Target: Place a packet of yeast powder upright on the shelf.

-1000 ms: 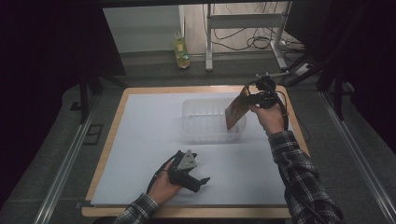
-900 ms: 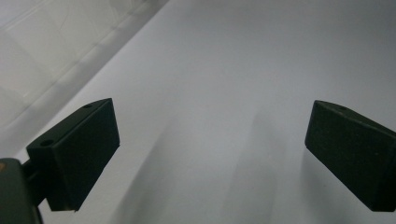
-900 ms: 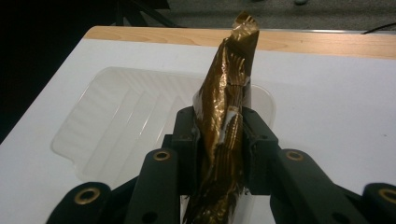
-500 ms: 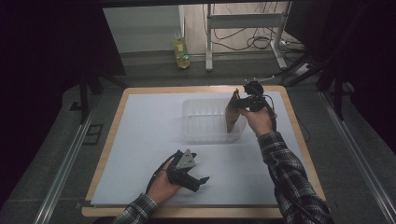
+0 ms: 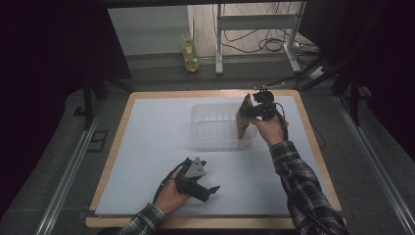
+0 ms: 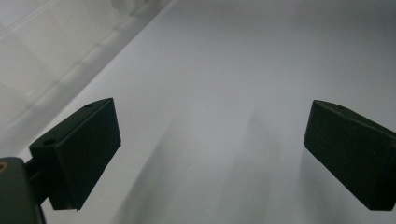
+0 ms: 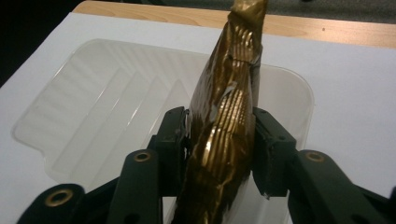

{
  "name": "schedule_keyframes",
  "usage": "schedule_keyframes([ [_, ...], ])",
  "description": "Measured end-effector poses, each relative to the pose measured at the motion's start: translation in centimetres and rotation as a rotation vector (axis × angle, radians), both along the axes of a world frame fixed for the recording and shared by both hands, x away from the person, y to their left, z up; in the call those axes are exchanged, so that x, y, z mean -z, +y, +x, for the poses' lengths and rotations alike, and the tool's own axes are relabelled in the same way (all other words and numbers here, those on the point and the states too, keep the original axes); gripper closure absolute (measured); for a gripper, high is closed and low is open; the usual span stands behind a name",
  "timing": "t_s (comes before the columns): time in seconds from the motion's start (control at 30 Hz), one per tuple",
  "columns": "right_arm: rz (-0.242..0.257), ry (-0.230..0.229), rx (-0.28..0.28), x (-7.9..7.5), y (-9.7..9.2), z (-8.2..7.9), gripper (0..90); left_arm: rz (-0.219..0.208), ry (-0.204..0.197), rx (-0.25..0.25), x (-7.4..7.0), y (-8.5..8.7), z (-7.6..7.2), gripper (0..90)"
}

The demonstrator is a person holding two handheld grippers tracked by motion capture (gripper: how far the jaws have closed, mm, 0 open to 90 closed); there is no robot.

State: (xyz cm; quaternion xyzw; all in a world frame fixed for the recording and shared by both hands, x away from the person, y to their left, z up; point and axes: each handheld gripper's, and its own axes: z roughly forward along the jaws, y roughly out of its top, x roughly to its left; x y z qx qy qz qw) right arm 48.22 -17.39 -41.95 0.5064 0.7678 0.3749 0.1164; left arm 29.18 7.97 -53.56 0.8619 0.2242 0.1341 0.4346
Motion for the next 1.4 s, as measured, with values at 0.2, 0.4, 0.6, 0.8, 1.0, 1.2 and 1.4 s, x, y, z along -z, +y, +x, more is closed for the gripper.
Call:
schedule_keyframes([
  [0.2, -0.031, -0.025, -0.020, -0.3, 0.1, -0.3, 50.5, -0.001, -0.002, 0.001, 0.0, 0.0, 0.0, 3.8],
  [0.4, -0.052, -0.051, -0.035, -0.5, 0.1, -0.7, 45.1, -0.001, 0.000, 0.004, 0.0, -0.1, 0.0, 3.8],
  [0.6, -0.049, -0.060, -0.047, -0.7, 0.0, -1.0, 42.3, -0.011, 0.022, 0.009, -0.1, -0.1, 0.0, 4.2],
  [0.8, -0.046, -0.074, -0.064, -1.0, -0.1, -1.5, 39.9, -0.018, 0.029, 0.005, -0.2, 0.0, 0.0, 4.4],
  [1.0, -0.045, -0.078, -0.075, -1.2, -0.3, -1.8, 38.0, -0.038, 0.047, 0.015, -0.4, 0.1, -0.1, 6.0],
  [1.2, -0.035, -0.073, -0.090, -1.3, -0.3, -2.1, 35.7, -0.042, 0.054, 0.027, -0.4, 0.2, 0.0, 5.6],
  [1.4, -0.039, -0.081, -0.101, -1.7, -0.2, -2.4, 33.6, -0.043, 0.048, 0.032, -0.5, 0.2, -0.1, 5.3],
])
